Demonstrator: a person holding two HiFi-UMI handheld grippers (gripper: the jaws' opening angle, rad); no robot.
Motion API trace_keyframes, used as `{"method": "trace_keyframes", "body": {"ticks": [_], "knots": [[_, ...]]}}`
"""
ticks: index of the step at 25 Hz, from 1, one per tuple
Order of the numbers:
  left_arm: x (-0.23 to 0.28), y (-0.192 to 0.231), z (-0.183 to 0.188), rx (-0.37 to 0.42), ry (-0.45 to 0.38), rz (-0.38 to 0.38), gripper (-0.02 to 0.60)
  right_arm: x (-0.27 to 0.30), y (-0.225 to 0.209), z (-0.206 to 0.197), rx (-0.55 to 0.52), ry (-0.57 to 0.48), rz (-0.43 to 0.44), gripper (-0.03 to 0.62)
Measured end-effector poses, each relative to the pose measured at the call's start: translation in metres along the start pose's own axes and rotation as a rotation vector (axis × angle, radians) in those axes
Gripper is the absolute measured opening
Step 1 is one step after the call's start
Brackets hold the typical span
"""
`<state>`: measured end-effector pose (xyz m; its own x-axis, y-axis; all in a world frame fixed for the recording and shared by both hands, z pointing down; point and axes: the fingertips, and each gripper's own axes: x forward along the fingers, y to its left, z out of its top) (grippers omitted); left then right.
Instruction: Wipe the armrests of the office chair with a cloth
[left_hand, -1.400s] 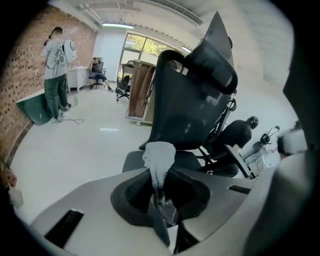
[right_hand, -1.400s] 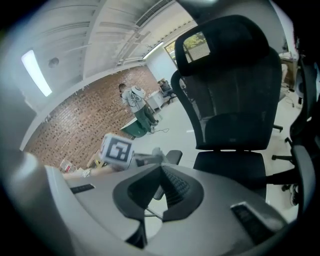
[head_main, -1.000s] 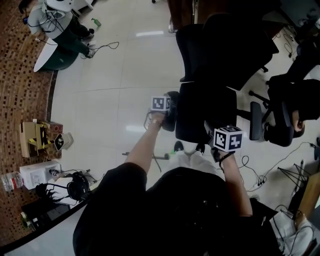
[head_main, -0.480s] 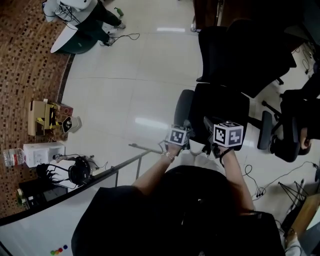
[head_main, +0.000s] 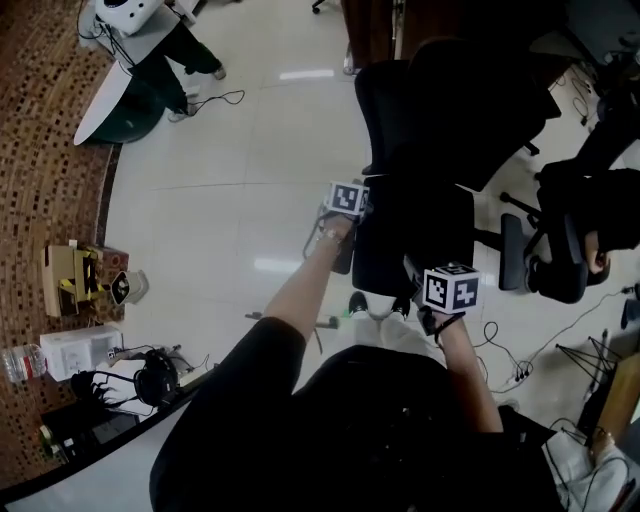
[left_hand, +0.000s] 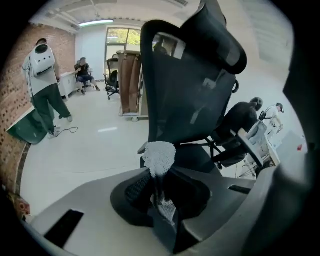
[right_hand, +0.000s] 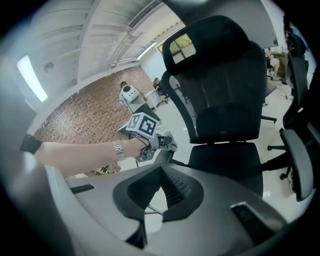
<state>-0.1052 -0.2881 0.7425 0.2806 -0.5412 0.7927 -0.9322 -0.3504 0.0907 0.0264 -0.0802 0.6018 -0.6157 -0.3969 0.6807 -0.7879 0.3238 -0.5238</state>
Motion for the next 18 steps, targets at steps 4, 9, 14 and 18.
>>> {"method": "trace_keyframes", "body": {"ticks": [4, 9, 14, 18], "knots": [[0.019, -0.013, -0.033, -0.032, 0.078, -0.032, 0.049, -0.024, -0.021, -0.002, 0.041, -0.034, -0.029, 0.006], [0.007, -0.061, -0.079, -0.068, 0.05, -0.103, 0.051, -0.038, -0.043, 0.0, 0.068, -0.064, -0.032, 0.006], [-0.031, -0.089, -0.13, -0.067, 0.029, -0.109, 0.051, -0.03, -0.037, 0.009, 0.031, -0.061, 0.016, 0.006], [-0.056, -0.105, -0.171, -0.1, 0.036, -0.106, 0.051, -0.021, -0.021, 0.014, -0.015, -0.049, 0.079, 0.006]]}}
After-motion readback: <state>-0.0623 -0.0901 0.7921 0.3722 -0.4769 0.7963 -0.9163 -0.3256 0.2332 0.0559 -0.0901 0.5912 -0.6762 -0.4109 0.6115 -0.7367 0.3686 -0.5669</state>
